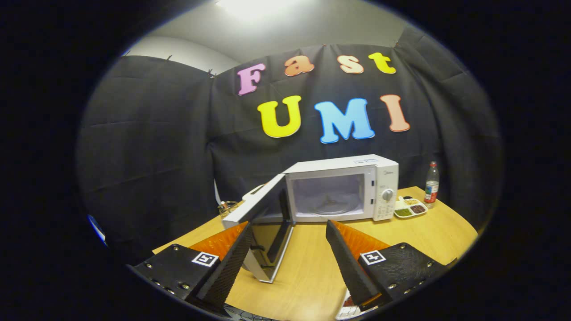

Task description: Open the microwave, put the food inside, and close the microwave door.

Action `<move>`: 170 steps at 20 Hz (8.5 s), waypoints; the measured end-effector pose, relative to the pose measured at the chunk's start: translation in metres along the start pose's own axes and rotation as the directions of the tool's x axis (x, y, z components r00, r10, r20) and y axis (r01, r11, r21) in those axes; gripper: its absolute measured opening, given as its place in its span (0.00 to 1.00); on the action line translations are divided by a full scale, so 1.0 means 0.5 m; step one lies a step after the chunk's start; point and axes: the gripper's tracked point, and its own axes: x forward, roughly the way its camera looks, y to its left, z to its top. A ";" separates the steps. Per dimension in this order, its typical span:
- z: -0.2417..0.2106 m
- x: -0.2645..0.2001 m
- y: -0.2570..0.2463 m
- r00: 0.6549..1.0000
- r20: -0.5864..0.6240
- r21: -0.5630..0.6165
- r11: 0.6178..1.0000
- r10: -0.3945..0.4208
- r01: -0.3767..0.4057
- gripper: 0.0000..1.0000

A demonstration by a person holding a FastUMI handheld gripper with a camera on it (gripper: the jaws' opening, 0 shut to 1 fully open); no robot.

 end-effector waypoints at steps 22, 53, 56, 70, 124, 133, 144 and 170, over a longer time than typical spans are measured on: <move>-0.339 -0.059 -0.320 0.872 -0.440 0.345 0.856 -0.215 0.386 0.83; -0.075 0.193 -0.204 0.969 -0.236 0.504 0.843 -0.074 0.188 0.09; -0.049 0.267 -0.187 0.977 -0.206 0.478 0.866 -0.049 0.144 0.09; -0.040 0.591 -0.230 0.985 -0.111 0.415 0.894 -0.133 0.168 0.09; 0.151 0.184 0.217 0.975 0.121 -0.036 0.982 0.189 -0.186 0.99; 0.071 0.106 0.413 0.906 0.053 -0.077 0.906 0.420 -0.416 0.99; -0.110 0.140 0.432 0.877 -0.170 -0.057 0.884 0.449 -0.463 0.30; -0.111 0.233 0.011 0.976 -0.213 -0.084 0.994 0.050 -0.069 0.01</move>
